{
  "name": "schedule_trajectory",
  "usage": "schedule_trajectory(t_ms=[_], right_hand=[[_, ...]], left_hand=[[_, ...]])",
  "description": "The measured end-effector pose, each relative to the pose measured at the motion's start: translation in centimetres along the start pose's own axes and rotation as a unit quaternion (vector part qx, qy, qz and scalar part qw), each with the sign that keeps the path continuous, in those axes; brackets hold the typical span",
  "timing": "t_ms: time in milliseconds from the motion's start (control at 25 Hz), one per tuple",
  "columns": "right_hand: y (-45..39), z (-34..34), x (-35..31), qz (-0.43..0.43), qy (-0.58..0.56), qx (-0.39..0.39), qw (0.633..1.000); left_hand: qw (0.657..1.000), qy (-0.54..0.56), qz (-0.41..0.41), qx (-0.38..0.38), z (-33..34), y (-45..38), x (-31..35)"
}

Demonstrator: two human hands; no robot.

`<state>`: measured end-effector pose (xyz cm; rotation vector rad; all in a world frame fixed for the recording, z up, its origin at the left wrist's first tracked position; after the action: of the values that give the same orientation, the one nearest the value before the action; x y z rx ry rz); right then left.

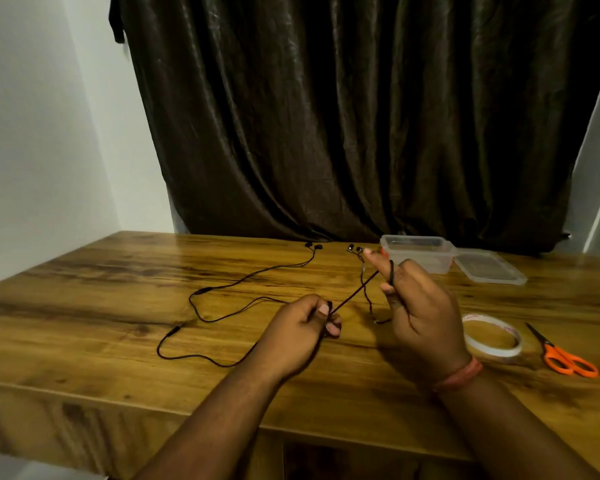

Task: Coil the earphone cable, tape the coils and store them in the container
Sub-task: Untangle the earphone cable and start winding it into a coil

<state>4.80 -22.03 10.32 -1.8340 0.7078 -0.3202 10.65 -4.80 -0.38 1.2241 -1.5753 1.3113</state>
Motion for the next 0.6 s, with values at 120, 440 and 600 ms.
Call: schedule_trajectory(t_ms=[120,440,600], right_hand=[[0.2,0.3,2.2,0.075,0.006,0.005,0.997],[1.6,4.5,4.6,0.147,0.124,-0.163,0.968],[2.9,8.3,1.1,0.034,0.101,-0.301,0.948]], left_hand=[[0.994,0.067,-0.016,-0.079,1.7,0.8,0.4],[0.927,0.348,0.029,-0.138,0.9,1.9,4.2],[0.880,0.465,0.052,-0.080,-1.2,1.1,4.5]])
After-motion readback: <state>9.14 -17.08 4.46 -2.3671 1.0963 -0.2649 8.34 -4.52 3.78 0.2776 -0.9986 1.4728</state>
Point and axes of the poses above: each hand's wrist, its own y-axis away from the middle knuckle, its own z-axis out of the palm, x = y × z, the point moved 10 cm from there along -y, towards the middle knuckle, and after that the axes turned 2 degrees about y, right-handed, at the moved point
